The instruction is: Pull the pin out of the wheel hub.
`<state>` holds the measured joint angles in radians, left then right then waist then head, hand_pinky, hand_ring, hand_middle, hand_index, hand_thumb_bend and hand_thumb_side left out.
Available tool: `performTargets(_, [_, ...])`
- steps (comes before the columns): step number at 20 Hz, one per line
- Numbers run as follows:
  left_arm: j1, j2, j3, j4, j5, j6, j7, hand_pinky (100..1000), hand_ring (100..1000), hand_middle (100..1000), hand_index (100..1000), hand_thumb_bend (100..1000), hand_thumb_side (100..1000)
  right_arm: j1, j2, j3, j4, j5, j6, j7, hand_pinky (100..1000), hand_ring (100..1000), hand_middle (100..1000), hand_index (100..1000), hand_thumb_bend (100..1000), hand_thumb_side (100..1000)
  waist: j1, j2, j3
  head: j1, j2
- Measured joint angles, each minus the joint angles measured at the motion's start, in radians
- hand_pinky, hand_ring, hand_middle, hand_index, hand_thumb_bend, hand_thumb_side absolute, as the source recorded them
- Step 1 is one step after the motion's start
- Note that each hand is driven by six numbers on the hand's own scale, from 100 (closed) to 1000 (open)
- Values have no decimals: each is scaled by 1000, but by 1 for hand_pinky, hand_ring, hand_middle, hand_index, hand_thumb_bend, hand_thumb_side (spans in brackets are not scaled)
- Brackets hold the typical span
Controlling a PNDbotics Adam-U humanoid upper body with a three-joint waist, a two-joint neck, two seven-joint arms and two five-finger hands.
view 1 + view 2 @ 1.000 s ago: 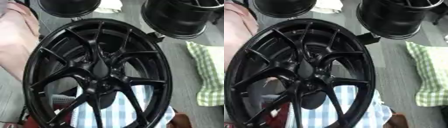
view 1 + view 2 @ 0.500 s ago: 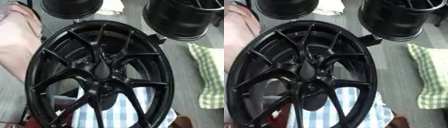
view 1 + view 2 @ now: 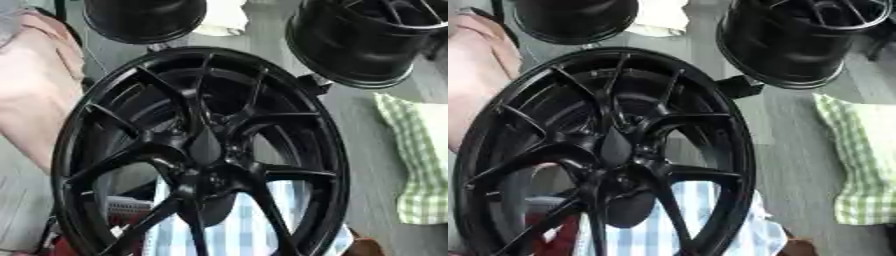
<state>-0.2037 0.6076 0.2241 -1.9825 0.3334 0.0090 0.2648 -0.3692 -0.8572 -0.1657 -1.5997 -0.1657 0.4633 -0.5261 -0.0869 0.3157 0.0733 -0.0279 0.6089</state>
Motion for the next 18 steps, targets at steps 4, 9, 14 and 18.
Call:
performTargets(4, [0,0,1,0,0,0,0,780,730,624,767,132,674,-13,0,-7,-3,-51,-52,-49,820,813,759,751,100,653,0,0,-2,-1,0])
performTargets(9, [0,0,2,0,0,0,0,780,730,624,767,130,672,-14,0,-2,-33,-126,-184,-154,807,763,677,679,100,626,0,0,5,0,-6])
performTargets(14, [0,-1,2,0,0,-4,3,779,727,623,766,129,667,-20,6,44,-94,-131,-284,-111,795,743,655,667,100,611,4,0,17,0,-11])
performTargets(18, [-1,-1,2,0,-2,-9,7,780,726,623,766,128,666,-51,22,89,-164,-99,-333,-57,786,737,652,667,100,598,2,0,23,-3,-13])
